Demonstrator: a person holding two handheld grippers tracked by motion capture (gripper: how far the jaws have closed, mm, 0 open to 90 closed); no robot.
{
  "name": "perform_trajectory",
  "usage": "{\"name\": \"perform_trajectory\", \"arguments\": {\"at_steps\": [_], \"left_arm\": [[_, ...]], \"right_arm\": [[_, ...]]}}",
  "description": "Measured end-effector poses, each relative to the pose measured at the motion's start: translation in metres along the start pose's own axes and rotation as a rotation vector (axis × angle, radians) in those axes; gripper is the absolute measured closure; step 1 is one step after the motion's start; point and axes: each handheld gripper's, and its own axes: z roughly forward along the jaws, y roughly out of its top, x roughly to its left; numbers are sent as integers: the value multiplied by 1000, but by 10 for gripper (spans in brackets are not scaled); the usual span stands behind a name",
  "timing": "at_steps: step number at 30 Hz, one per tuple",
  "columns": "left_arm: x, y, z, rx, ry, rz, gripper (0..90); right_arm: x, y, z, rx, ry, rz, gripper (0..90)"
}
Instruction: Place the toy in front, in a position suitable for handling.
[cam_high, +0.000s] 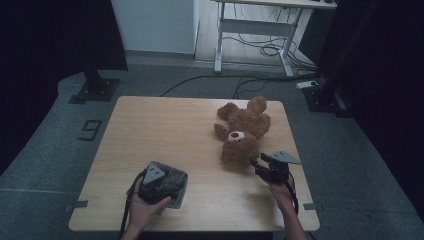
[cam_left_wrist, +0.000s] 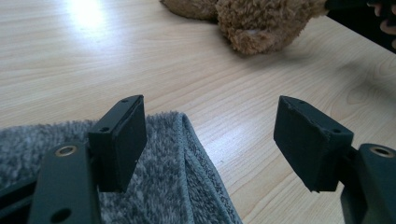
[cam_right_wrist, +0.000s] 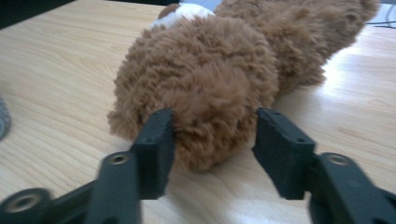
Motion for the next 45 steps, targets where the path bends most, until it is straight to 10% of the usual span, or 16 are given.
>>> {"name": "perform_trajectory", "arguments": {"at_steps": [6,23,31,45], "left_arm": [[-4,1,5,11,-11,11,259],[-38,33,49,33,-46,88,257],[-37,42,65,48,-52,72,254],[-43,59,91,56,-48,52,149]], "right_arm": [[-3,3,10,14,99,41,862],[48,6,26,33,266,-17,767],[19,19,2,-30,133,-1,405],[-23,38,22,-4,33,39,265]]}}
